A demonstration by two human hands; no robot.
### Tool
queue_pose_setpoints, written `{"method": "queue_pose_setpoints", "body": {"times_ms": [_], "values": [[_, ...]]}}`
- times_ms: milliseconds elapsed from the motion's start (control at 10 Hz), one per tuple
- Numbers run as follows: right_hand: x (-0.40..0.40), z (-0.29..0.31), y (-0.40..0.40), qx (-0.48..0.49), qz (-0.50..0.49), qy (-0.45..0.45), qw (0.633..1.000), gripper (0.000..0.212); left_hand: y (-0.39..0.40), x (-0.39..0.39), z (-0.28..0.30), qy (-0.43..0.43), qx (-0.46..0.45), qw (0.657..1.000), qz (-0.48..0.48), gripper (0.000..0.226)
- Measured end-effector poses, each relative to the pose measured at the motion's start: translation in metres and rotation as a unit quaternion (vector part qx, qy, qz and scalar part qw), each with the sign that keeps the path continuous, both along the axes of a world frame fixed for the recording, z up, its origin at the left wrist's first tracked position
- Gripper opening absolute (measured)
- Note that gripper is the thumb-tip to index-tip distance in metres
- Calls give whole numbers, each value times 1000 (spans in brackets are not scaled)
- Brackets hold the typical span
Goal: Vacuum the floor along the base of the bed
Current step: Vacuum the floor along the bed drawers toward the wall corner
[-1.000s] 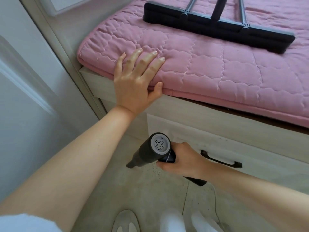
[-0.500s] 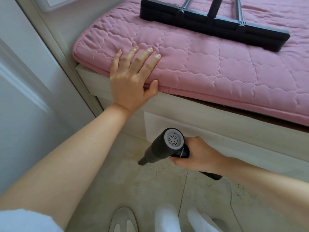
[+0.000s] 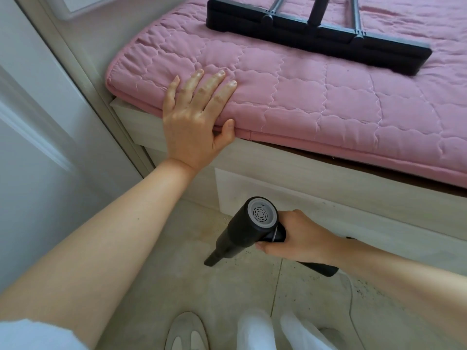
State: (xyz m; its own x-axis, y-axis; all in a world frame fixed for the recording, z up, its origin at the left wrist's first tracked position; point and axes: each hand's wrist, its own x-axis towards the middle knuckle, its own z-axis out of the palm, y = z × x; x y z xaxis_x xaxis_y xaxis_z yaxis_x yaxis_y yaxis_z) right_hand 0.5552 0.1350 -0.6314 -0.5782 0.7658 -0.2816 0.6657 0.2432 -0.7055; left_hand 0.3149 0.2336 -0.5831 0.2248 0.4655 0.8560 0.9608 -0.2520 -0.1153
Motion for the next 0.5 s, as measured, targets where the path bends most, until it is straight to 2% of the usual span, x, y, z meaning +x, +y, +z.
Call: {"method": "queue_pose_setpoints", "body": {"times_ms": [200,500], "values": [[-3,7,-6,-36,64,-2,997,24,-1,0,0,-4,0,1000,-2,52],[-9,2,-9,-54,67,12,996,27,0,1,-1,-8,5,1000,-4,53]]}}
